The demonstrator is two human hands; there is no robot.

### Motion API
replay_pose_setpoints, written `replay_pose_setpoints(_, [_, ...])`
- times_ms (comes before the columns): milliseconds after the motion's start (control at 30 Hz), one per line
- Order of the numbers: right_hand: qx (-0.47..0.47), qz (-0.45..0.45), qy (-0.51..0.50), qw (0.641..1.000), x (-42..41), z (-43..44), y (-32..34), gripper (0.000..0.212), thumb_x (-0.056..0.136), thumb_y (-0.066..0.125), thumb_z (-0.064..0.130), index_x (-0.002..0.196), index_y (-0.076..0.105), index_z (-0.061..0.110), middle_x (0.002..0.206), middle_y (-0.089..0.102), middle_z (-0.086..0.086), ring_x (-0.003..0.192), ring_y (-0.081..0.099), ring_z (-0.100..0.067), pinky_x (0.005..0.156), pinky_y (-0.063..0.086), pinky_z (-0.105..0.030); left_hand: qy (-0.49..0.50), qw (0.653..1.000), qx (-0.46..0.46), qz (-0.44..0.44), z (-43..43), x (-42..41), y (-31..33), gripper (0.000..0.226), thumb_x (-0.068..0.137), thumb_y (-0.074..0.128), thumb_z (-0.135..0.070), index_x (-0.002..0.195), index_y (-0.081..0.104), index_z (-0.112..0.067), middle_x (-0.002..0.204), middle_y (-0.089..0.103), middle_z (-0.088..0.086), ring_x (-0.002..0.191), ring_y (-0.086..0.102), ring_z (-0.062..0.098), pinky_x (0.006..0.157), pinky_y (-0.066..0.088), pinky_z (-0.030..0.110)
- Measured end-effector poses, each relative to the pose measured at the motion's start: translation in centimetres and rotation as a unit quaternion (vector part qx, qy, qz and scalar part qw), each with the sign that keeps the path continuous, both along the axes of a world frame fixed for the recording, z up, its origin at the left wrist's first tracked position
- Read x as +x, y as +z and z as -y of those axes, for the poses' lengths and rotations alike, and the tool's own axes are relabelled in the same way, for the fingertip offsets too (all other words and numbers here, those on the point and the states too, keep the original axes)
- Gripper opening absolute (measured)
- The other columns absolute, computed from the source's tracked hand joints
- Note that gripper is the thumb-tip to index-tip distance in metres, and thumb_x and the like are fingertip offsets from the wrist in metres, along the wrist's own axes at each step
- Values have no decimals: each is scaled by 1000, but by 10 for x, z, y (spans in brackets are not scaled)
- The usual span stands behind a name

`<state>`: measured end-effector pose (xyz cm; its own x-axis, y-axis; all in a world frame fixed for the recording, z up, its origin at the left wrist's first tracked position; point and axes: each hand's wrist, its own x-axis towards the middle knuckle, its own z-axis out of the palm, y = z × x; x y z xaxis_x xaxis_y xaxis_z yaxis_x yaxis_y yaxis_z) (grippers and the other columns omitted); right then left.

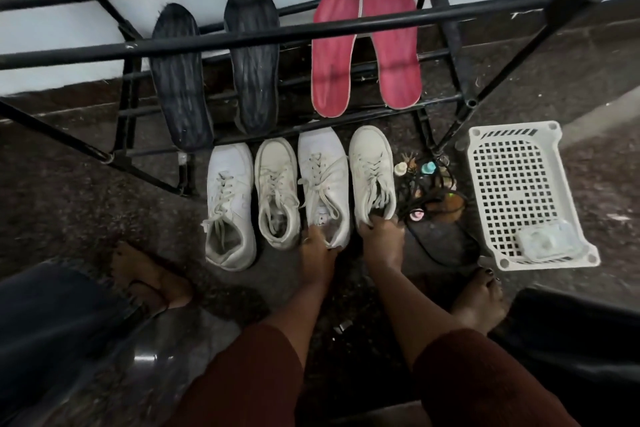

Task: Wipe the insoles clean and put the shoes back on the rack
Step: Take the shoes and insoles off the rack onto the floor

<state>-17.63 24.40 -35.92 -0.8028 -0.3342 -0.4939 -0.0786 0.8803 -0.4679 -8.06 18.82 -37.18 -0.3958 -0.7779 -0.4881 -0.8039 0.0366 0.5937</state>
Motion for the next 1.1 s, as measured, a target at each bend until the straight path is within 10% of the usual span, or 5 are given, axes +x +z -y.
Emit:
replay_pose_setpoints(167, [-10,31,17,999,-2,-1,9,26,89,55,24,106,64,7,113,54,-25,95,56,-39,82,44,-34,-39,998,-3,51,4,1,0,30,79,70,-6,101,50,-1,106,61,22,99,59,35,74,35,29])
replay_pose_setpoints(467, [-9,-14,-118,993,-31,-44,47,22,89,51,27,104,64,20,102,66,-14,96,60,-34,74,45,-33,-155,974,-165,2,-44,-50,43,48,87,53,-9,135,43,-10,152,30,13,143,21,25,117,14,37])
replay_pose_setpoints(767, [3,-75,-180,981,-88,-122,50,19,89,51,24,81,62,11,81,66,-12,70,56,-28,58,37,-29,-323,935,-146,-16,-127,-131,52,43,95,37,-8,136,34,-18,94,71,16,99,63,28,117,8,35])
replay_pose_setpoints(1100, [-175,-205,-11,963,-60,-19,88,17,87,56,14,90,64,0,95,62,-21,89,57,-37,72,42,-41,-52,961,-215,-167,-20,-98,94,33,90,54,-10,123,56,-7,108,65,17,101,59,35,84,44,38])
